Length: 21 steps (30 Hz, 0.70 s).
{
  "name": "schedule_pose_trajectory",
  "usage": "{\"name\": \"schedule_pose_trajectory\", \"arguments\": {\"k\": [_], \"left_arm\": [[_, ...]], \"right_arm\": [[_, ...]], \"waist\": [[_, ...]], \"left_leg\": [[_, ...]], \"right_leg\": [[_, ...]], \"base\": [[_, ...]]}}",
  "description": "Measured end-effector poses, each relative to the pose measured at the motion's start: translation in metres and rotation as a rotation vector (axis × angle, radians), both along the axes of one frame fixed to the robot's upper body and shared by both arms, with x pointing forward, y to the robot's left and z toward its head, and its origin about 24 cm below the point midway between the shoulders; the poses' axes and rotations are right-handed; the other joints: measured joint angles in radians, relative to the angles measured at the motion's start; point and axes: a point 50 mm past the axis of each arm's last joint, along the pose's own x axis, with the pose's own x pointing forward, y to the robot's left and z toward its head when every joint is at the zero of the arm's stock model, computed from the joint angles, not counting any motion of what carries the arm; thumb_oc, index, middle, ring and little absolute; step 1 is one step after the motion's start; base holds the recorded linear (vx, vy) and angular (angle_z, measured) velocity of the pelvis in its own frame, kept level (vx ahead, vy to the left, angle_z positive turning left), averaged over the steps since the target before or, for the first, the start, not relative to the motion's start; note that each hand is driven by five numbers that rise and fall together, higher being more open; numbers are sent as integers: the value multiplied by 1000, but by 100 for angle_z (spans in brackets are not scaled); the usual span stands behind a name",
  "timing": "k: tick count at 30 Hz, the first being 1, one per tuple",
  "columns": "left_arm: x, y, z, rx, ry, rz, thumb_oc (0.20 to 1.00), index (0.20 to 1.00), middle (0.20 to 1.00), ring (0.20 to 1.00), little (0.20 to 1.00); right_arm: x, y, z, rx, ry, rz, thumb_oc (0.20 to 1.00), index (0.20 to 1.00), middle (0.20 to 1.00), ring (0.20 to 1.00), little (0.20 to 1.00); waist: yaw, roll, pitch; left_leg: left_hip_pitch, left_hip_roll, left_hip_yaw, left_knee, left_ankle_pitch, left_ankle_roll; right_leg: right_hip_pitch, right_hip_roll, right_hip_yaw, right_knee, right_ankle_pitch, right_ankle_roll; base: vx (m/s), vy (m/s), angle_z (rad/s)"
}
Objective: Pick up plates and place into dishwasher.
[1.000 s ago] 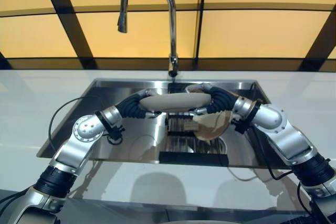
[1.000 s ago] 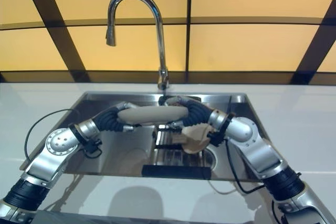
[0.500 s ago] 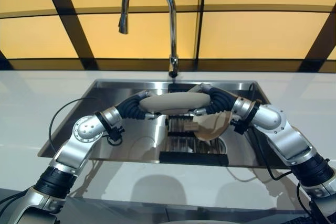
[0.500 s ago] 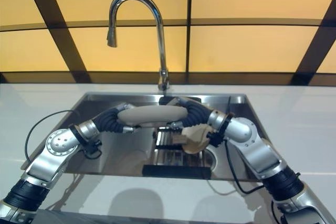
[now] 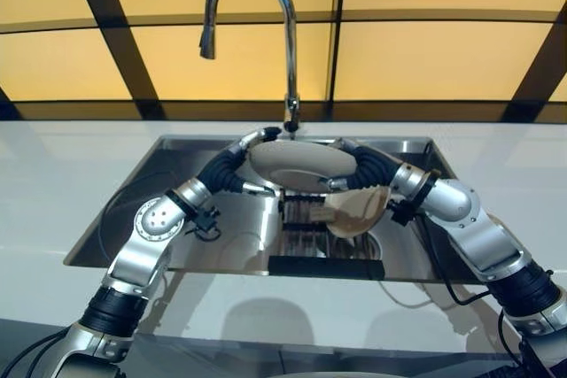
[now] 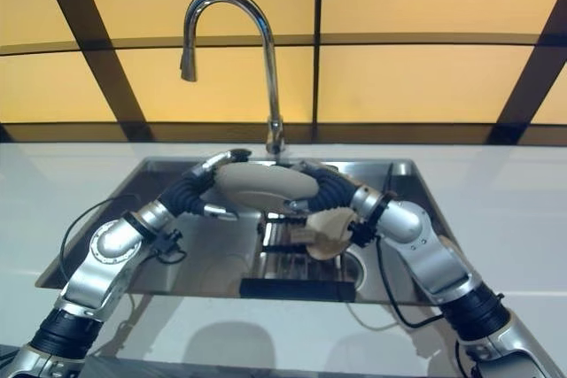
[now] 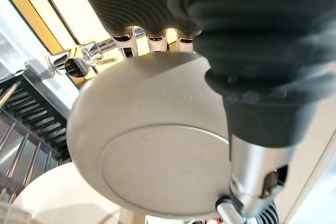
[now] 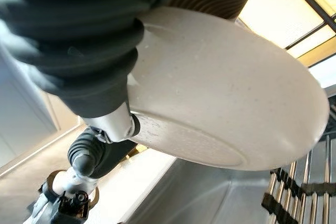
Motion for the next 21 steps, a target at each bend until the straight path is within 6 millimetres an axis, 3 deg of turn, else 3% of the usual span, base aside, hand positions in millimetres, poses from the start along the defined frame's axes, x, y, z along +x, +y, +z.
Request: {"name": "schedule_pose_trajectory", "arguments": {"k": [8,16,21], "left_arm": [[0,11,-1,-69,25,60,1000,1000,1000,1000,1000],[-2,22,-3,-116,49,103,1000,1000,1000,1000,1000],[-3,32,1,-168,46,127,1000,1000,1000,1000,1000]], "right_arm": [[4,-19,16,54,-110,-138,200,200,200,200,200],[4,-55,33,96,-239,-339,200,200,200,200,200],[-1,-80,39,74,-303,-462,200,200,200,200,200]], "waist": [[-1,0,0],[-7,-4,-2],[-39,-10,-5]], "left_leg": [[-1,2,17,0,0,0],[-2,2,46,-1,-2,-1],[-2,2,79,-1,-7,0]], "right_leg": [[-8,2,12,0,3,-1],[-26,4,39,0,9,1],[-46,10,69,0,13,6]], "base": [[-52,7,-5],[-61,-2,-11],[-60,-21,-19]]}}
